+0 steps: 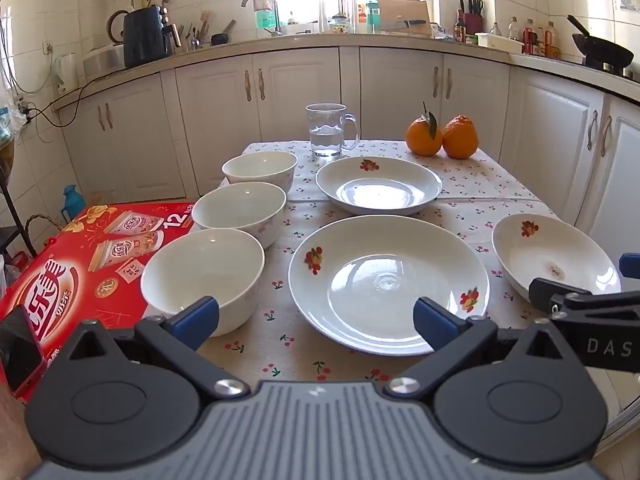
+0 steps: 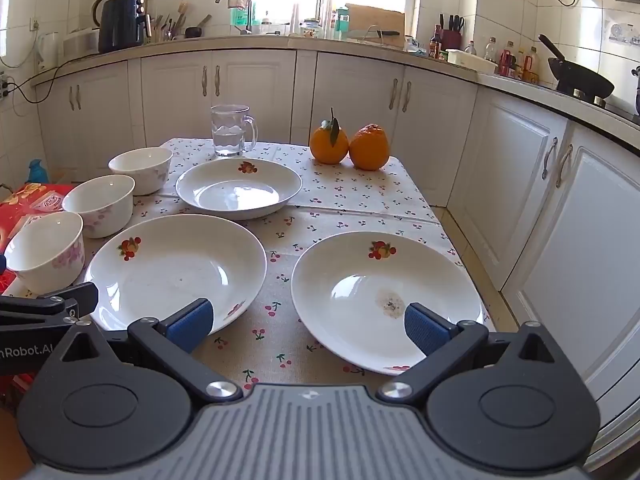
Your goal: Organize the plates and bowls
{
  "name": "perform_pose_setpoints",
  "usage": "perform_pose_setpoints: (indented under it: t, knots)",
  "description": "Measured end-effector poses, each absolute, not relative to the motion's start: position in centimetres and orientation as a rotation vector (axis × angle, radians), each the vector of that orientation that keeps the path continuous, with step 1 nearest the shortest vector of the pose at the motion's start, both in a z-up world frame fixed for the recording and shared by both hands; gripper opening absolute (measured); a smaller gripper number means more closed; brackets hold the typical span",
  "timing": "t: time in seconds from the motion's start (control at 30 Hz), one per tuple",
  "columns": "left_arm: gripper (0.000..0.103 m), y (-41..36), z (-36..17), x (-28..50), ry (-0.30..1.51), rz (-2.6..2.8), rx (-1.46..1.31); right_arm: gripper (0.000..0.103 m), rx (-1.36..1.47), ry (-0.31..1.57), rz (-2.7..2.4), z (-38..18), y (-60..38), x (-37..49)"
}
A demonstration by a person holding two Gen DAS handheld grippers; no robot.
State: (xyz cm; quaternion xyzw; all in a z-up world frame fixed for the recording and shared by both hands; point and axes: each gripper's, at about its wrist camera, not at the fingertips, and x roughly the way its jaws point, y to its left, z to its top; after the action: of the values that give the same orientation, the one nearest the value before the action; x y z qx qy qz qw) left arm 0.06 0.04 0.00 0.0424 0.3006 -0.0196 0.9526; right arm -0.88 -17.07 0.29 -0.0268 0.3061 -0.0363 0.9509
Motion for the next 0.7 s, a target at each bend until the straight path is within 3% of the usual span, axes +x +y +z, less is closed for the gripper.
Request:
perform_pose_setpoints:
  t: [0.7]
  knots:
    - [0.103, 0.3, 0.2, 0.0, 0.613, -0.037, 0.066, 0.103, -0.066, 0.617, -0.077, 0.7, -17.0, -1.0]
